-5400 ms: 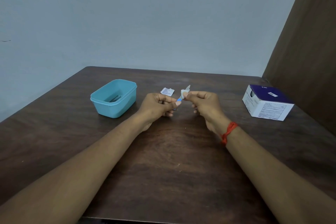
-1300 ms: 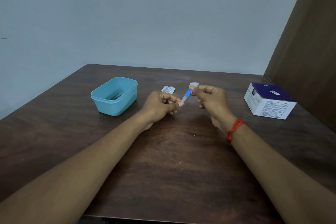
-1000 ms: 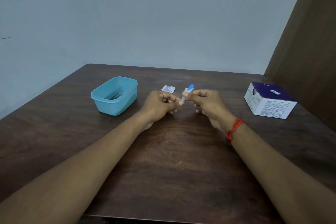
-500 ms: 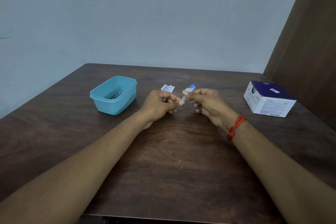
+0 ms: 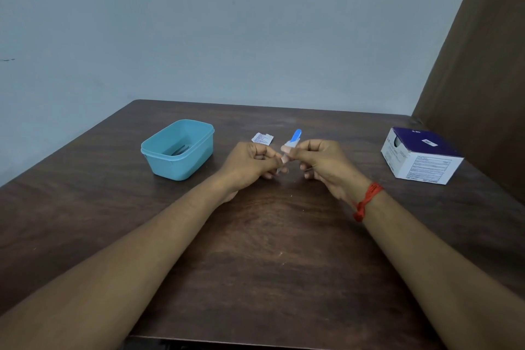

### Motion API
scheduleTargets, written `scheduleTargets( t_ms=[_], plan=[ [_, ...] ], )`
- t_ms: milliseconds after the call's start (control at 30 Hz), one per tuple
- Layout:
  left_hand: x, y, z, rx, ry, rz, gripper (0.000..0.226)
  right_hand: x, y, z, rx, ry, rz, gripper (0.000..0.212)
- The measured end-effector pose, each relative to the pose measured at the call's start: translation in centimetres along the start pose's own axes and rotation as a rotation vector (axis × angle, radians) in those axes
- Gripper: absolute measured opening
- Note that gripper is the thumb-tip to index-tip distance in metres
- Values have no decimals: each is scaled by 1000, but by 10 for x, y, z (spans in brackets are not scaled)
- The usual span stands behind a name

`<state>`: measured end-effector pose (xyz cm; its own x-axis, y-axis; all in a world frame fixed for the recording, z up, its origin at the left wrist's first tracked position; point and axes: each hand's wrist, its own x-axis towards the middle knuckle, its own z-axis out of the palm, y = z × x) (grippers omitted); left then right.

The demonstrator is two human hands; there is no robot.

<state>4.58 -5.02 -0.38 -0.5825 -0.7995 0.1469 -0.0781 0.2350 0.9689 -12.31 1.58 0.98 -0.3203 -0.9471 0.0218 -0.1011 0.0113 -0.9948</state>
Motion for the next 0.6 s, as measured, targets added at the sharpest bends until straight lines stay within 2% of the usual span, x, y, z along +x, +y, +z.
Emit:
scheduleTargets(
  t_ms=[300, 600],
  plan=[
    [1, 1, -2, -9, -64, -12, 11, 4, -4, -5, 102, 130, -60, 21],
    [0, 3, -6, -12, -107, -24, 31, 3, -8, -9, 159, 43, -62, 20]
  ],
)
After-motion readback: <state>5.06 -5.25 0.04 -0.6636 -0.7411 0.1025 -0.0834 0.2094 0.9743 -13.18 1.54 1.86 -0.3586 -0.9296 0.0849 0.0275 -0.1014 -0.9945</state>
